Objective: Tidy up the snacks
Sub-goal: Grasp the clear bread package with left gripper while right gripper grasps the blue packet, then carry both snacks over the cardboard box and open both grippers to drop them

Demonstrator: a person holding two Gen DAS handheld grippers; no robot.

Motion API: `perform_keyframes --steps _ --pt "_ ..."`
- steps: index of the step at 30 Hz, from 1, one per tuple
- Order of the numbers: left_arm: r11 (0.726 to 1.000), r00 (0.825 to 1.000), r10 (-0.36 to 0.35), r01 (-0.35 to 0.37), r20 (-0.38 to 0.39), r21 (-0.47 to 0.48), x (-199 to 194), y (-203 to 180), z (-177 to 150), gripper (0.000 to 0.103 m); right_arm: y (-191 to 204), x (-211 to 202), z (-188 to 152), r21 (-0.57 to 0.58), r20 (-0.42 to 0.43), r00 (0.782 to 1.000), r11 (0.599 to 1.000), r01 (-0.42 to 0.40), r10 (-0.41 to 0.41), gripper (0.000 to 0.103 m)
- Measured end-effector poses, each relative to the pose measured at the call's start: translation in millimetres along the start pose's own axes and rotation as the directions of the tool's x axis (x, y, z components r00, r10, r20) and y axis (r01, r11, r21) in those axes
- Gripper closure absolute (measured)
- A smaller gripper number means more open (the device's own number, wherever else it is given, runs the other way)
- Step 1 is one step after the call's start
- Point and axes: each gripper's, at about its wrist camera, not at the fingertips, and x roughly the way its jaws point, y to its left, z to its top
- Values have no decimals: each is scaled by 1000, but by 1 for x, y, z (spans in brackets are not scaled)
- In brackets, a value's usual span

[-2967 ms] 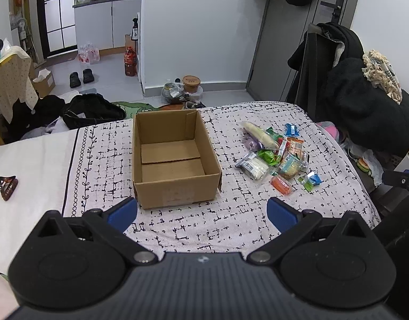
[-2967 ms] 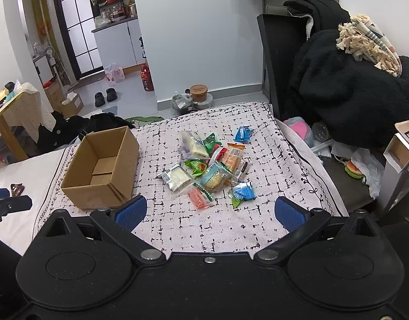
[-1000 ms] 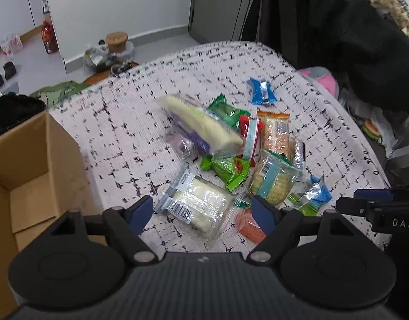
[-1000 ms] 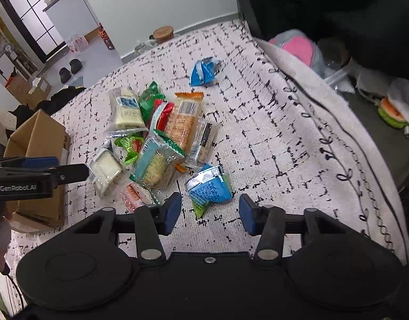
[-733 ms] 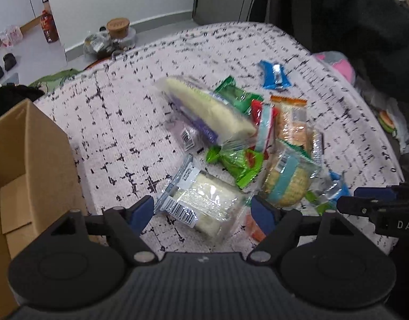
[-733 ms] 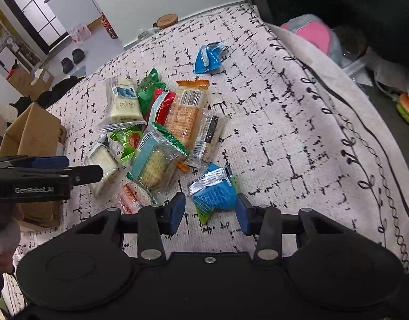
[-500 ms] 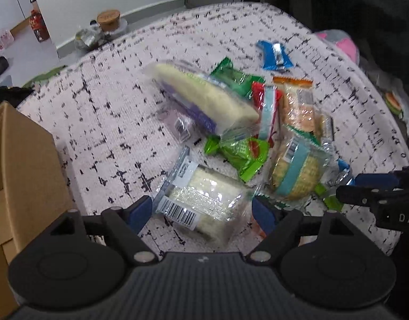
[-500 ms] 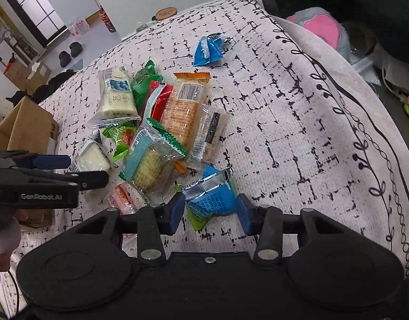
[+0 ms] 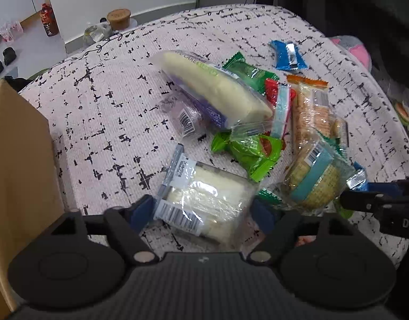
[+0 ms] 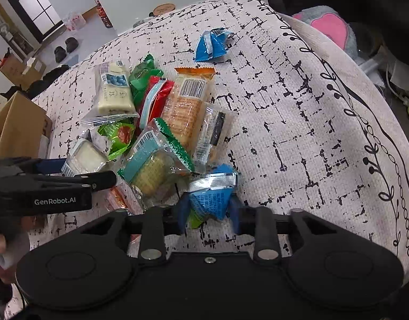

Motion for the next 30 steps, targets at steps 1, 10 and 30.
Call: perform_keyframes --steps 1,10,30 --pt "1000 1000 0 0 4 -3 -2 0 -1 38 1 -2 -1 3 4 1000 1000 -1 1 75" --pt "997 997 -66 67 48 -32 -29 -3 -4 44 4 -30 -6 33 82 996 999 -17 15 75" --pt "987 968 -46 81 248 -136 -134 59 -20 44 83 -79 2 -49 243 961 991 -122 131 75"
